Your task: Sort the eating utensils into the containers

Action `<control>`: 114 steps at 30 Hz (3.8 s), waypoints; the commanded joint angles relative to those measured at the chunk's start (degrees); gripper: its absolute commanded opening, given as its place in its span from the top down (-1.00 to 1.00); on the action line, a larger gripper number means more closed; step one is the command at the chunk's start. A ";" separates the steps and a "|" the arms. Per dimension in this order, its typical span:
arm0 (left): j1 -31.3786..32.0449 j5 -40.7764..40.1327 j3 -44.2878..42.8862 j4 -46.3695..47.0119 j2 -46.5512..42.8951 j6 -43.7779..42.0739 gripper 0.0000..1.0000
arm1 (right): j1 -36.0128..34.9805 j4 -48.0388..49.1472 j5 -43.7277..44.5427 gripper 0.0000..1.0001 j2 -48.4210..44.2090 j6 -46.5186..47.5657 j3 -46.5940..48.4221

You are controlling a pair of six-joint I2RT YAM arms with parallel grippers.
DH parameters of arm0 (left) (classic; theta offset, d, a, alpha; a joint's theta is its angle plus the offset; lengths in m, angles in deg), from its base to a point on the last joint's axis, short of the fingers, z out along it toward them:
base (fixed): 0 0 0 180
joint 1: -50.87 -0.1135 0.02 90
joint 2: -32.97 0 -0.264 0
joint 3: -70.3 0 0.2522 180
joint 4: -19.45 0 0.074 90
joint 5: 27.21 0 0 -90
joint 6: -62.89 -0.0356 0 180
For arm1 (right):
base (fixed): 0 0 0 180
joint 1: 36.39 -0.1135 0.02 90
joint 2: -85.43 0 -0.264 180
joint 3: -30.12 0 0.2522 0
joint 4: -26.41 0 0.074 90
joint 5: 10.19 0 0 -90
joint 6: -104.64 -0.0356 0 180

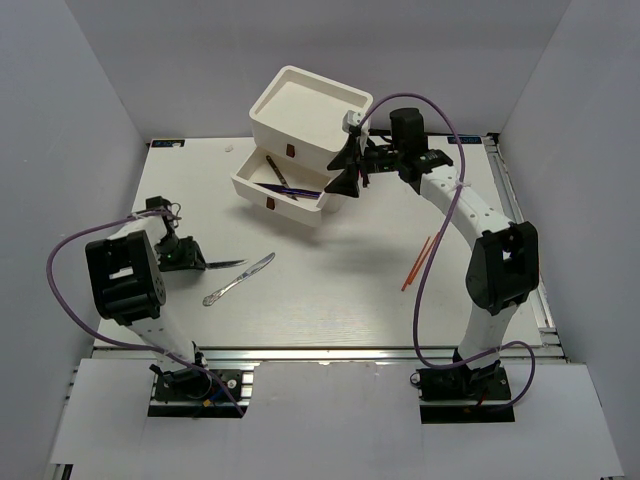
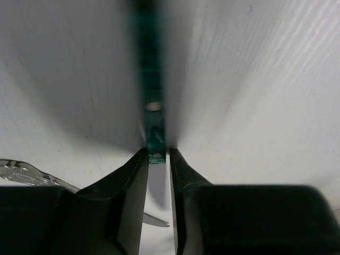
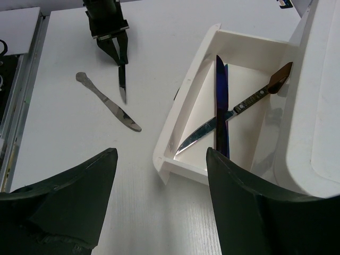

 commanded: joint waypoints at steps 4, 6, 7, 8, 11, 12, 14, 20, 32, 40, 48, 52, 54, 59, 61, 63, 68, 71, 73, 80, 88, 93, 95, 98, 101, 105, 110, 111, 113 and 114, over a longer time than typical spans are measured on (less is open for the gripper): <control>-0.22 -2.56 1.73 1.48 -0.51 -1.22 0.55 | 0.19 0.92 -1.52 -0.48 -2.62 0.39 0.31; -0.13 -2.73 0.68 1.66 -1.12 -2.88 0.73 | 0.19 0.75 -1.61 -0.48 -2.70 0.39 0.40; -0.13 -3.00 0.24 2.00 -1.47 -3.50 0.78 | 0.20 0.75 -1.61 -0.48 -2.71 0.48 0.49; -0.13 -3.08 -0.63 2.09 -1.74 -5.51 0.90 | 0.20 0.66 -1.61 -0.48 -2.71 0.65 0.49; -0.13 -2.56 -2.22 3.23 -3.58 -8.68 1.00 | 0.20 0.48 -1.61 -0.48 -2.79 0.83 0.40; -0.13 -2.21 -3.01 4.02 -4.80 -10.43 1.00 | 0.11 0.40 -1.61 -0.48 -2.79 0.91 0.31; -0.13 -0.45 -3.63 5.25 -6.39 -12.98 1.00 | 0.20 0.48 -1.52 -0.48 -2.88 0.92 0.31; 0.30 9.19 -5.65 10.52 -13.42 -18.71 1.00 | 0.20 -0.74 -2.48 -0.48 -2.79 2.67 0.66; 7.24 21.26 -18.91 19.59 -13.35 -19.68 1.00 | 0.20 -3.91 -4.86 -0.49 -2.62 7.07 1.72; 18.13 20.65 -29.11 21.25 -3.07 -18.45 1.00 | 1.25 -3.74 -3.55 -0.49 -3.67 7.77 1.37; 23.77 18.36 -37.80 22.14 6.43 -19.85 1.00 | 4.24 -2.94 -3.19 -0.49 -5.43 7.24 -0.12; 25.00 18.01 -39.75 22.05 9.33 -21.34 1.00 | 5.12 -2.86 -3.28 -0.49 -5.96 7.16 -1.01; 25.70 17.48 -39.67 21.70 10.12 -21.87 1.00 | 5.20 -2.68 -3.28 -0.49 -6.04 7.07 -1.10; 26.58 17.48 -38.61 21.34 10.39 -22.58 0.77 | 5.20 -1.98 -3.37 -0.49 -5.78 6.37 -1.54; 26.85 18.01 -38.70 21.43 10.57 -22.67 0.69 | 5.20 -2.06 -3.46 -0.49 -5.69 6.28 -1.71; 27.02 18.53 -38.87 21.34 10.65 -22.76 0.49 | 5.20 -2.06 -3.54 -0.49 -5.52 6.28 -1.80; 27.29 18.80 -38.70 21.43 10.39 -22.84 0.19 | 5.20 -2.24 -3.89 -0.49 -5.61 6.54 -1.71; 27.29 18.36 -39.31 21.34 9.69 -24.16 0.00 | 5.03 -3.73 -5.29 -0.50 -5.43 8.55 -1.54; 27.29 17.92 -39.57 21.34 9.34 -24.95 -0.05 | 4.86 -4.35 -5.56 -0.50 -5.34 9.26 -1.36; 26.94 16.52 -40.19 20.90 6.36 -28.72 -0.07 | 3.54 -7.42 -5.74 -0.51 -4.99 12.59 -0.22; 22.64 17.04 -34.32 20.90 -5.41 -41.20 -0.29 | -4.54 -34.20 -5.49 -0.49 2.29 37.09 13.29; 15.17 17.22 -20.79 19.86 -20.50 -45.69 -0.59 | -12.54 -39.60 -0.83 -0.52 5.11 47.05 13.41; 11.67 16.26 -16.66 18.63 -24.83 -47.36 -0.74 | -15.08 -38.81 0.76 -0.54 6.25 46.97 13.32; 11.03 11.69 -14.71 15.37 -31.70 -50.70 -0.96 | -19.12 -37.14 3.57 -0.55 8.80 46.79 12.97; 10.94 8.43 -13.12 13.09 -35.83 -52.72 -0.96 | -23.16 -35.56 7.00 -0.56 13.01 46.01 13.58; 10.94 8.16 -16.02 6.86 -37.24 -53.69 -0.96 | -28.01 -32.57 11.03 -0.61 18.64 44.42 16.91; 10.94 6.94 -16.46 1.93 -41.72 -55.10 -0.96 | -33.37 -29.15 14.12 -0.61 25.66 44.34 21.40; 10.94 6.85 -16.46 1.31 -42.51 -55.19 -0.96 | -33.99 -28.35 15.25 -0.61 26.55 43.81 22.71; 10.94 6.85 -15.94 0.60 -44.09 -55.01 -0.96 | -35.05 -24.23 16.32 -0.61 28.92 41.53 23.60; 10.94 7.02 -15.67 -0.01 -45.41 -54.92 -0.96 | -35.22 -22.74 16.93 -0.60 29.72 38.65 23.95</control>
